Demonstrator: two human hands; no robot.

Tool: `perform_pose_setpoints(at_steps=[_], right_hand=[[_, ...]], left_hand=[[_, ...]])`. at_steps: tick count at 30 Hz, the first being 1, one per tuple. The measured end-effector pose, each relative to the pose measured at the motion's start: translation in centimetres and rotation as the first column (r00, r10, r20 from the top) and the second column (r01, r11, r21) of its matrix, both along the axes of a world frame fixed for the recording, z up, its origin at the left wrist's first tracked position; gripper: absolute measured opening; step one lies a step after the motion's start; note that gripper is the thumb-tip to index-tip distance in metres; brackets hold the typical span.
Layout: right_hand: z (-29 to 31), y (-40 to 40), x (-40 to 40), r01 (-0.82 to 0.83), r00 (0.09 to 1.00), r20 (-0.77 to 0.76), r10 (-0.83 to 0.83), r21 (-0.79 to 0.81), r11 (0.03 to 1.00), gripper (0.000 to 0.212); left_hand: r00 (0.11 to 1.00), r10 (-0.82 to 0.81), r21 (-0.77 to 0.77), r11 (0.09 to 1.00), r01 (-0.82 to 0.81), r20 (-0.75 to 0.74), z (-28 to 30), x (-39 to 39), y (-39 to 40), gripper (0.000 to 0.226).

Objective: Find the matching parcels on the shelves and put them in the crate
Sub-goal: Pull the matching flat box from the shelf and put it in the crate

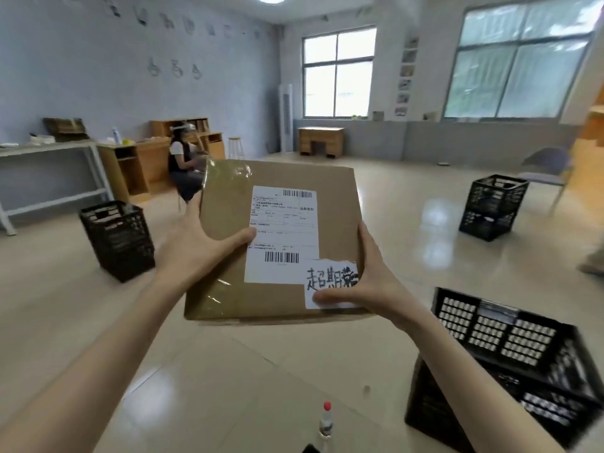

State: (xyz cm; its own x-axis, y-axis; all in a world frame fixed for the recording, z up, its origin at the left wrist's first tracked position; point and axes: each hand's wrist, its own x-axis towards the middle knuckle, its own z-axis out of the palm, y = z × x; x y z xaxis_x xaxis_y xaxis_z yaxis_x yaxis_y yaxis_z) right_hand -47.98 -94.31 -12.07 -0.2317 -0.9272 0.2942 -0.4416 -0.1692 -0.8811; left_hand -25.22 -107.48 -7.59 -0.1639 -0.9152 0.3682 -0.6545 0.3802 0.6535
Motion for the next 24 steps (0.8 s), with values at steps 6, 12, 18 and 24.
perform_pose_setpoints(at_steps=[6,12,18,24], right_hand=[[-2.5,9.9,-17.7,0.307,0.952,-0.033,-0.305,0.11,0.945,0.139],[-5.9,16.0,-28.5,0.463,0.881,-0.008,-0.472,0.213,0.86,0.144],[-11.1,16.3,-36.5,0.536,0.816,0.055,-0.575,0.301,0.789,0.143],[-16.9,12.4,-45.8,0.575,0.764,0.064,-0.642,0.384,0.722,0.141]], left_hand=[[0.96,-0.268,0.098,0.96,0.261,0.076,-3.9,-22.4,4.3,0.116],[0.889,-0.45,0.213,0.88,0.424,0.09,-7.7,-36.9,7.5,0.119],[0.821,-0.563,0.271,0.808,0.524,0.093,-11.9,-47.7,6.3,0.114],[0.774,-0.627,0.367,0.744,0.559,0.092,-19.0,-59.3,1.6,0.113]])
